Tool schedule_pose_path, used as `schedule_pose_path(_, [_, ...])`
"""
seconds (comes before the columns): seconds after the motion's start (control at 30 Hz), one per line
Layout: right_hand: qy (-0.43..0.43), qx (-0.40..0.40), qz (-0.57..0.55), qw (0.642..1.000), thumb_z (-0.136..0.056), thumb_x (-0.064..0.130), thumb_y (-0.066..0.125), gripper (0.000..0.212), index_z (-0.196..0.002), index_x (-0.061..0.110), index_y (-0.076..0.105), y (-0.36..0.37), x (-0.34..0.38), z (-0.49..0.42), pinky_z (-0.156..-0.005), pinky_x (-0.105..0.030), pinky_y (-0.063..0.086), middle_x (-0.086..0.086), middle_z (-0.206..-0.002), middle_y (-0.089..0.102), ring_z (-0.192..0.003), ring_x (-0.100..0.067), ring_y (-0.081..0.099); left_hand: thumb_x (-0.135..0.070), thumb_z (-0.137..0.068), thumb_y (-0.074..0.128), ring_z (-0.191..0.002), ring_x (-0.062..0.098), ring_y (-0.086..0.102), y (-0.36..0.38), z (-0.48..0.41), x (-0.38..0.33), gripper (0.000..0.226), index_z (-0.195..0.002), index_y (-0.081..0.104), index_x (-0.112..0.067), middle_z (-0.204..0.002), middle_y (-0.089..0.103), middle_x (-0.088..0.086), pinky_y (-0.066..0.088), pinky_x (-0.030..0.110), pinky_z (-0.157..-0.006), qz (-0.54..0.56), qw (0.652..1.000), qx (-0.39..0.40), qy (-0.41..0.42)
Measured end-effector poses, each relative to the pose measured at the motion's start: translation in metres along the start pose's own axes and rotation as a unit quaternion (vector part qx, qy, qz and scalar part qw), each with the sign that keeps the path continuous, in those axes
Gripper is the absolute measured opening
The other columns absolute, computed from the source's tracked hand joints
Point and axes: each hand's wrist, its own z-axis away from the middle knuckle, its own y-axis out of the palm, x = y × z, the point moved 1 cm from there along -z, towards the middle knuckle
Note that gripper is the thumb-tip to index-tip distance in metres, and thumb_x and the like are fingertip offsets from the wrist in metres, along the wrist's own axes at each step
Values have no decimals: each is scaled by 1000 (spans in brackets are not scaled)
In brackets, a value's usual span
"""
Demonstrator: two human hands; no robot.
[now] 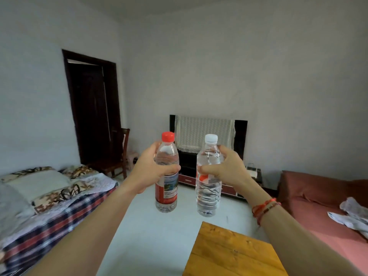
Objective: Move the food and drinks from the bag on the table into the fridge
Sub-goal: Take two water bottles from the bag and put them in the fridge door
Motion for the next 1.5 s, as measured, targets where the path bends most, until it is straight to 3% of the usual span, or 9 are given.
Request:
schedule_pose_path(0.13, [-34, 52, -6, 998, -43, 49, 82, 60, -100, 33, 67, 19, 9, -6, -83, -40, 61, 10, -92, 74, -87, -13, 71, -16, -69, 86, -91, 9, 71, -19, 27, -2, 50, -108, 58, -30, -99, 72, -8, 56, 34, -81, -47, 996, -72, -26])
schedule_pose_path(0.3, [-82, 127, -43, 988, -59, 32, 92, 50, -104, 31, 68, 54, 31, 2, -78, -30, 59, 12, -91, 74, -85, -8, 71, -11, -73, 83, -87, 7, 71, -47, 82, -15, 45, -106, 58, -29, -96, 73, -8, 55, 29, -75, -67, 984, -152, -71])
schedule_pose_path(0.53, [-128, 261, -112, 950, -45, 44, 89, 58, -98, 42, 66, 131, 81, 37, -83, -42, 62, 16, -90, 75, -87, -8, 73, -10, -73, 82, -86, 10, 73, -104, 172, -36, 53, -104, 56, -43, -97, 73, -11, 57, 31, -73, -101, 952, -261, -128])
schedule_pose_path(0.73, [-171, 346, -148, 910, -54, 31, 94, 55, -102, 35, 68, 211, 142, 87, -80, -41, 63, 15, -89, 76, -83, -6, 73, -5, -74, 80, -81, 3, 71, -165, 262, -59, 54, -112, 58, -35, -89, 73, -19, 55, 25, -69, -153, 911, -352, -152])
schedule_pose_path(0.87, [-201, 402, -169, 877, -51, 38, 94, 74, -118, 29, 66, 264, 186, 133, -79, -37, 61, 14, -99, 74, -89, -6, 71, -5, -73, 82, -84, 12, 73, -205, 329, -73, 61, -123, 57, -28, -86, 73, -12, 58, 41, -80, -179, 875, -411, -182])
schedule_pose_path(0.97, [-230, 440, -191, 847, -60, 26, 94, 61, -111, 35, 61, 294, 216, 171, -77, -31, 60, 15, -100, 71, -90, -5, 69, -12, -69, 85, -89, 18, 73, -230, 378, -85, 64, -124, 57, -29, -95, 73, 1, 57, 51, -85, -207, 841, -456, -204])
schedule_pose_path(1.23, [-286, 526, -223, 769, -59, 25, 93, 53, -90, 48, 56, 360, 277, 256, -82, -37, 59, 13, -93, 72, -91, -6, 68, -3, -70, 83, -85, 16, 73, -252, 486, -118, 45, -104, 61, -23, -90, 75, -4, 58, 47, -83, -247, 754, -560, -240])
schedule_pose_path(1.37, [-296, 562, -241, 734, -54, 33, 93, 50, -95, 41, 66, 384, 297, 286, -80, -38, 62, 11, -91, 75, -87, -6, 71, -2, -70, 83, -87, 16, 73, -251, 518, -133, 46, -105, 61, -22, -94, 75, 0, 58, 43, -81, -262, 711, -604, -247])
schedule_pose_path(1.5, [-318, 597, -254, 692, -47, 47, 91, 71, -112, 34, 67, 400, 315, 312, -80, -43, 62, 10, -97, 75, -90, -11, 72, 2, -71, 81, -85, 16, 73, -240, 537, -147, 48, -109, 60, -18, -93, 75, 0, 57, 38, -77, -273, 671, -643, -248])
